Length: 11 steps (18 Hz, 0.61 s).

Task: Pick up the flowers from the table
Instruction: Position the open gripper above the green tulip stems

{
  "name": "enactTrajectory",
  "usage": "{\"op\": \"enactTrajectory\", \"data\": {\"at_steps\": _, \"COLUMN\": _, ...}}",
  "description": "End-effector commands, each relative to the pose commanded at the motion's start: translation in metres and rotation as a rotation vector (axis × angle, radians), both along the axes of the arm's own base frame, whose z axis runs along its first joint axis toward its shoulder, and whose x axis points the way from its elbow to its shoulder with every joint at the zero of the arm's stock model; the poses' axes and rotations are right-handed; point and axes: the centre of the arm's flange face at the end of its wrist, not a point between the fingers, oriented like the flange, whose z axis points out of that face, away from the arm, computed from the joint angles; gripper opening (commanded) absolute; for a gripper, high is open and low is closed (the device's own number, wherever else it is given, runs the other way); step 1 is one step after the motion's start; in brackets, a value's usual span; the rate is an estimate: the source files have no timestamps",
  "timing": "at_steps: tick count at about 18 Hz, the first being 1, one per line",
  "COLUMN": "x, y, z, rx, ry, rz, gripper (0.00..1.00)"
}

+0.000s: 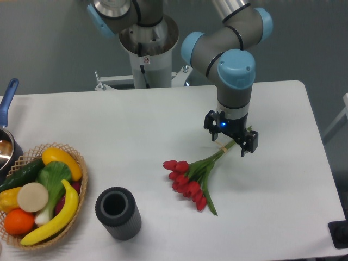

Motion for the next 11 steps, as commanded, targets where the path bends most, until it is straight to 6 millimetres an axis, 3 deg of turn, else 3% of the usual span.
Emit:
{"op": "enactTrajectory", "data": {"at_steps": 6, "x": 0.005, "y": -0.001, "z": -0.009, "rx": 0.008, "ry": -0.023, "rz": -0.004, "gripper": 1.00}}
{"op": "enactTrajectory", "data": {"at_steps": 11, "x": 0.020, "y": -0.007, "z": -0.038, "rx": 0.004, "ry": -0.043, "rz": 0.003, "gripper": 1.00}}
